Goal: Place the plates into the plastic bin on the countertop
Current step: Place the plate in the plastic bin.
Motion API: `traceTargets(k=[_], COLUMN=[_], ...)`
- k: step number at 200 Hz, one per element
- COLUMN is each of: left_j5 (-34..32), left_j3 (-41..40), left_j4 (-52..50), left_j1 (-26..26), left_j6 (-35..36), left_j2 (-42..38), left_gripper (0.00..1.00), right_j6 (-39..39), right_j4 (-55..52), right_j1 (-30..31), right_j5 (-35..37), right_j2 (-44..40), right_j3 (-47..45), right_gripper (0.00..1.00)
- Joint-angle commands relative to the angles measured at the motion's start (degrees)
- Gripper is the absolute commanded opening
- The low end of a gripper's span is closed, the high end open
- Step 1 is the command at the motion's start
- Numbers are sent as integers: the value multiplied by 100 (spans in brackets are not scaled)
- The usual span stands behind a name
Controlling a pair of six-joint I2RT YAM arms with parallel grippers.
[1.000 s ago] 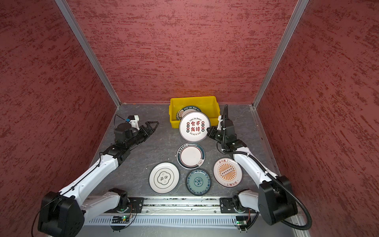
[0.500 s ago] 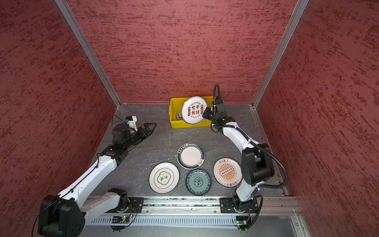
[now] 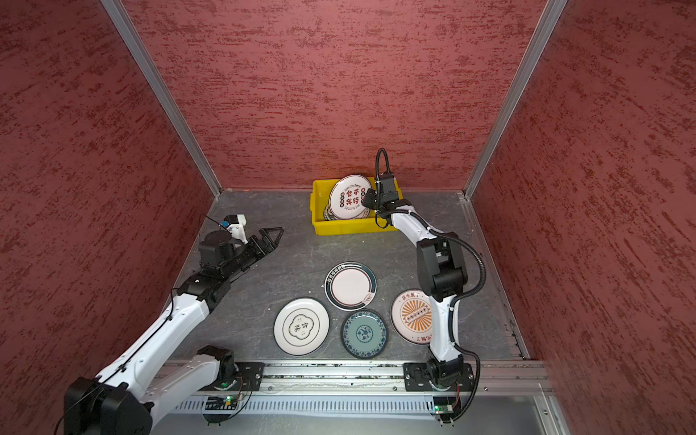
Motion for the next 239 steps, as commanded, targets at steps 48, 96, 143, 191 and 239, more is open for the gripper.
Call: traceTargets(k=[48, 96, 143, 191, 239], left_j5=[-46, -104, -119, -102, -137], left_j3=[-121, -121, -121, -103, -95], left_j4=[-102, -147, -139, -196, -353], left_j1=[43, 52, 61, 70, 123], left_j6=[126, 147, 152, 130, 119], left_j2=[-90, -102, -86, -138, -149], left_gripper=[99, 99, 99, 99, 99], right_j6=[146, 135, -2, -130, -361], right_j4=[-202, -190, -252, -297, -29], right_j1=[-24, -28, -22, -19, -27], right_j5=[142, -153, -40, 223, 365], right_j2=[474, 604, 511, 172, -822], right_j3=[568, 696, 694, 487, -296], right_gripper=[1, 35, 79, 90, 92])
